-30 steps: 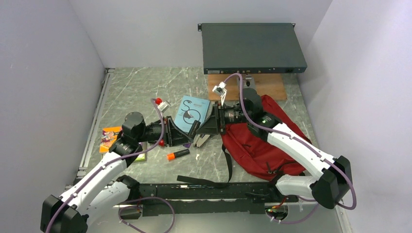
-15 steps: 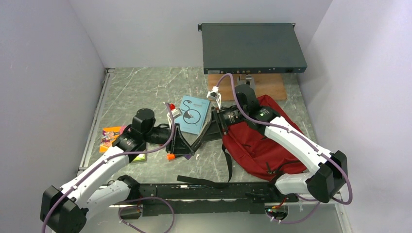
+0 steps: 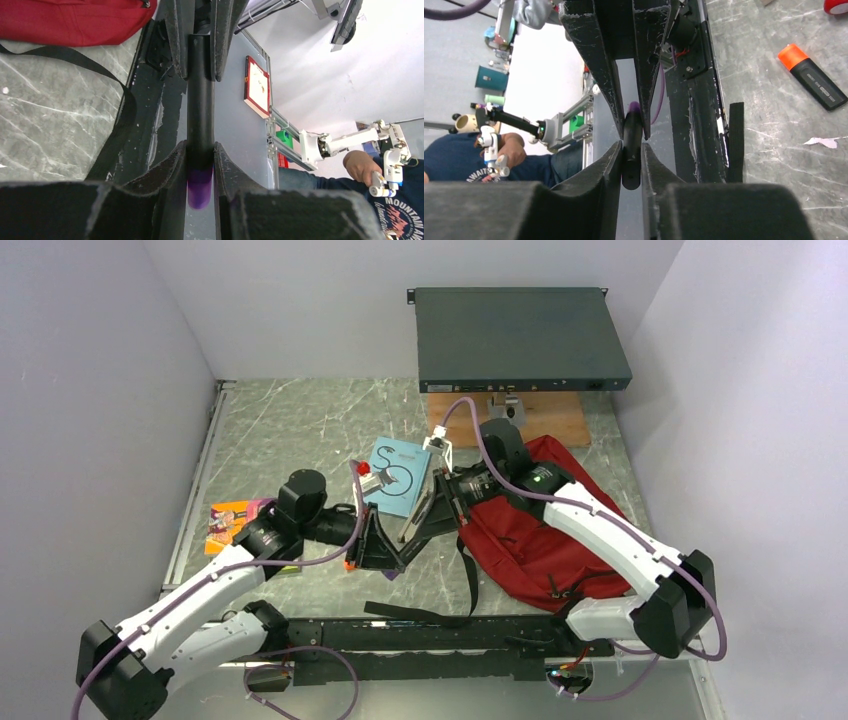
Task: Pack the student bag
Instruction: Pick up the stationery from the center of the board, then place the stationery in the student bag, then pick up the stationery from the center of the board.
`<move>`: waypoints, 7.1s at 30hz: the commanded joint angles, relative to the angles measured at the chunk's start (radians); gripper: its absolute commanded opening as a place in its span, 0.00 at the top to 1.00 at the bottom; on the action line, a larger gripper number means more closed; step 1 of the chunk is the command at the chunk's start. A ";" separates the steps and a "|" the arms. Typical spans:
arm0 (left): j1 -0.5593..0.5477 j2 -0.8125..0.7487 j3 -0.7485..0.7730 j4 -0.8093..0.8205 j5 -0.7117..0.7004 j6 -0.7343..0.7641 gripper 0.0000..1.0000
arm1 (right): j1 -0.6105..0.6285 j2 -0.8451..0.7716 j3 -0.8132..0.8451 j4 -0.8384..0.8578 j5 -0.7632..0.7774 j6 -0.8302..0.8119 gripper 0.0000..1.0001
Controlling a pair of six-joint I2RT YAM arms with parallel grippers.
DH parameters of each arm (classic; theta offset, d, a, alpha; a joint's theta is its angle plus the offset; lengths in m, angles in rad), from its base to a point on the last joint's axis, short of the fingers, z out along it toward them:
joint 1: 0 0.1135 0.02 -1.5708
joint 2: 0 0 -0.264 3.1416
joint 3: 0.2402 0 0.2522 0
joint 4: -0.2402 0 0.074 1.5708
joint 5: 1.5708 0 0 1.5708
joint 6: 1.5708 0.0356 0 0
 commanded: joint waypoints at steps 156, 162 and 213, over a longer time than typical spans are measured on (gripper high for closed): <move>0.007 0.809 0.458 -0.093 -0.804 0.151 0.54 | -0.112 -0.184 -0.536 0.269 0.782 0.291 0.26; -0.018 0.900 0.525 -0.130 -0.863 0.197 0.55 | -0.112 -0.175 -0.536 0.265 0.776 0.260 0.26; -0.038 0.496 -0.013 1.268 -0.675 -0.872 1.00 | -0.098 -0.547 -0.471 0.301 0.694 0.416 0.11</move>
